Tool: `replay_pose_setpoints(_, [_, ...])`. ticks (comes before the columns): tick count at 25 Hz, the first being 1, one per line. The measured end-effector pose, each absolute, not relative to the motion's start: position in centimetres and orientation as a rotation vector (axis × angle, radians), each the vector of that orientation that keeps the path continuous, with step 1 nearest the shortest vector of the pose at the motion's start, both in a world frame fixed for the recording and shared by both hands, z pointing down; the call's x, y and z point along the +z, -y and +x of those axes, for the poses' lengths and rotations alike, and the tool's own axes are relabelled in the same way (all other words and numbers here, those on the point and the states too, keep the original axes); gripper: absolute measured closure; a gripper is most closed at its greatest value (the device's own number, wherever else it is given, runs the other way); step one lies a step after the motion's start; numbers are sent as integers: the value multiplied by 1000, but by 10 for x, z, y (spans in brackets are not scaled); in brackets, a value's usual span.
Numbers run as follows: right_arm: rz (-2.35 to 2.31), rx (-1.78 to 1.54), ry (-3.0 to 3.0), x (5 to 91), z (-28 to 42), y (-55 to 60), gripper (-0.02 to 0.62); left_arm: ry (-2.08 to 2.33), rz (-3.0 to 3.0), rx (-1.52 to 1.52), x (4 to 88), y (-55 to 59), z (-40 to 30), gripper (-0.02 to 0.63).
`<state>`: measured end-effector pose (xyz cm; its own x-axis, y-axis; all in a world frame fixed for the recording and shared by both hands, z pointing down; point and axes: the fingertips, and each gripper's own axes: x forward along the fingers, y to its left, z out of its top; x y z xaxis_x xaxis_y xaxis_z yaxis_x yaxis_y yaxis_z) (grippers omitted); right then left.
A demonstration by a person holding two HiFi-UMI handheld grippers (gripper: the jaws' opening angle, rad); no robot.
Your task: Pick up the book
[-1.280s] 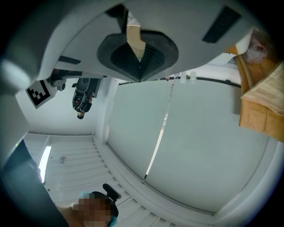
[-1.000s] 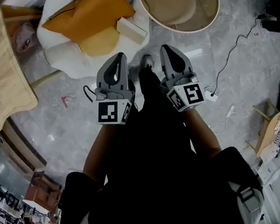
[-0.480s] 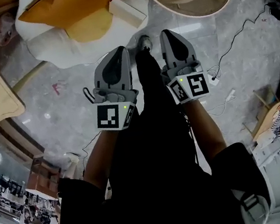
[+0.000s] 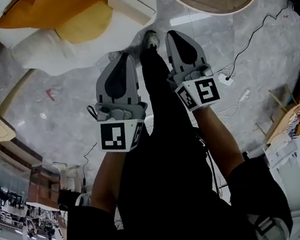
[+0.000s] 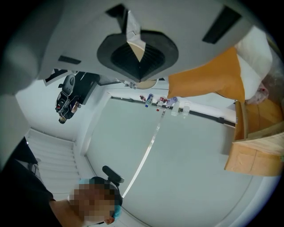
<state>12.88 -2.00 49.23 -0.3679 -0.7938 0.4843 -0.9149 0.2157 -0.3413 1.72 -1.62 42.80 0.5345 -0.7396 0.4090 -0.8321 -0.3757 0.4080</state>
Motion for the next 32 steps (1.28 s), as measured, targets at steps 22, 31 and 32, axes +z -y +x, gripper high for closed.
replay_pose_setpoints(22, [1491,1012,2110,683,134,11,445,1265,2101,226,537,30,11,598])
replay_pose_setpoints(31, [1374,1082,2057,755,133,-2,341,1242,2075,216,562,34,19,598])
replay_pose_setpoints(32, [1363,1084,2055,760,132,-3,335,1243,2072,212,564,36,19,598])
